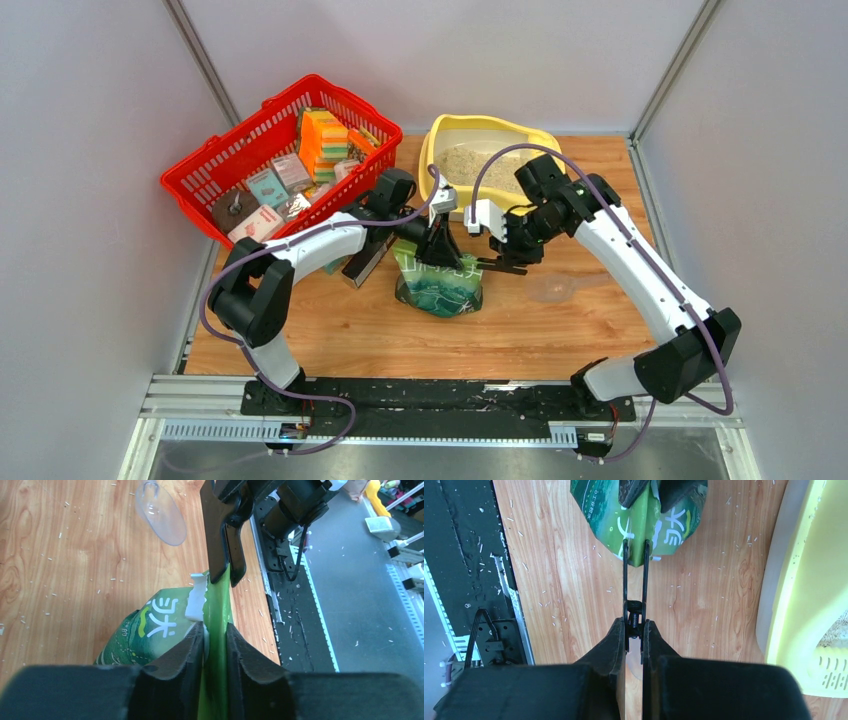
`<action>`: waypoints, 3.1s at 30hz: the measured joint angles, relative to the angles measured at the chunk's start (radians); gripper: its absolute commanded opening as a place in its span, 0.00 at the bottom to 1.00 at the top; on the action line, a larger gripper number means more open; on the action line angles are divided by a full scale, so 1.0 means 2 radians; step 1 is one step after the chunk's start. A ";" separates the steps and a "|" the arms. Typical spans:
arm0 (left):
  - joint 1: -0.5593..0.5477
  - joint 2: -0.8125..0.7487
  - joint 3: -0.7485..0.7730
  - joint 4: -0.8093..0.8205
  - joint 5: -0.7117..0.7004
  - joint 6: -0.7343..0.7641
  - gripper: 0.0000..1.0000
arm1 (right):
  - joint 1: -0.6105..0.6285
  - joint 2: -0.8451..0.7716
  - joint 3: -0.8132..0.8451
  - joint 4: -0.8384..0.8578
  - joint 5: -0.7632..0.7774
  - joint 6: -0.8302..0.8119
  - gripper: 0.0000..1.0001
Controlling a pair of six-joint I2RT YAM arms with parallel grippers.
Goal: Fill the litter box with clean litter
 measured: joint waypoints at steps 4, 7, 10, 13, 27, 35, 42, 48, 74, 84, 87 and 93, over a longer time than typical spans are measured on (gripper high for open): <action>0.003 -0.002 0.001 -0.003 -0.006 -0.002 0.53 | 0.017 0.009 0.007 -0.001 0.010 0.003 0.00; 0.011 -0.014 -0.004 -0.010 -0.006 -0.002 0.54 | 0.025 0.023 0.022 -0.005 0.016 0.006 0.00; 0.030 -0.044 -0.018 -0.031 -0.007 0.011 0.54 | 0.033 0.033 0.034 -0.010 0.024 0.012 0.00; 0.047 -0.073 -0.027 -0.072 -0.010 0.045 0.52 | 0.040 0.043 0.047 -0.012 0.033 0.020 0.00; 0.055 -0.091 -0.045 -0.128 -0.029 0.124 0.00 | 0.081 0.068 0.064 -0.013 0.051 0.065 0.00; 0.055 -0.094 -0.054 -0.100 -0.031 0.098 0.17 | 0.092 0.089 0.086 -0.009 0.050 0.089 0.00; 0.058 -0.110 -0.069 -0.099 -0.029 0.095 0.40 | 0.092 0.099 0.093 -0.008 0.041 0.102 0.00; 0.072 -0.136 -0.085 -0.100 -0.029 0.093 0.42 | 0.093 0.110 0.097 -0.006 0.035 0.109 0.00; 0.095 -0.156 -0.100 -0.112 -0.035 0.091 0.50 | 0.101 0.150 0.134 0.001 0.013 0.127 0.51; 0.105 -0.182 -0.064 -0.186 -0.072 0.099 0.70 | 0.058 0.120 0.166 0.011 0.020 0.174 1.00; 0.105 -0.202 -0.040 -0.216 -0.093 0.103 0.70 | 0.038 0.078 0.146 0.040 0.051 0.207 1.00; 0.105 -0.247 0.000 -0.259 -0.181 0.106 0.71 | -0.003 0.027 0.060 0.134 0.225 0.309 1.00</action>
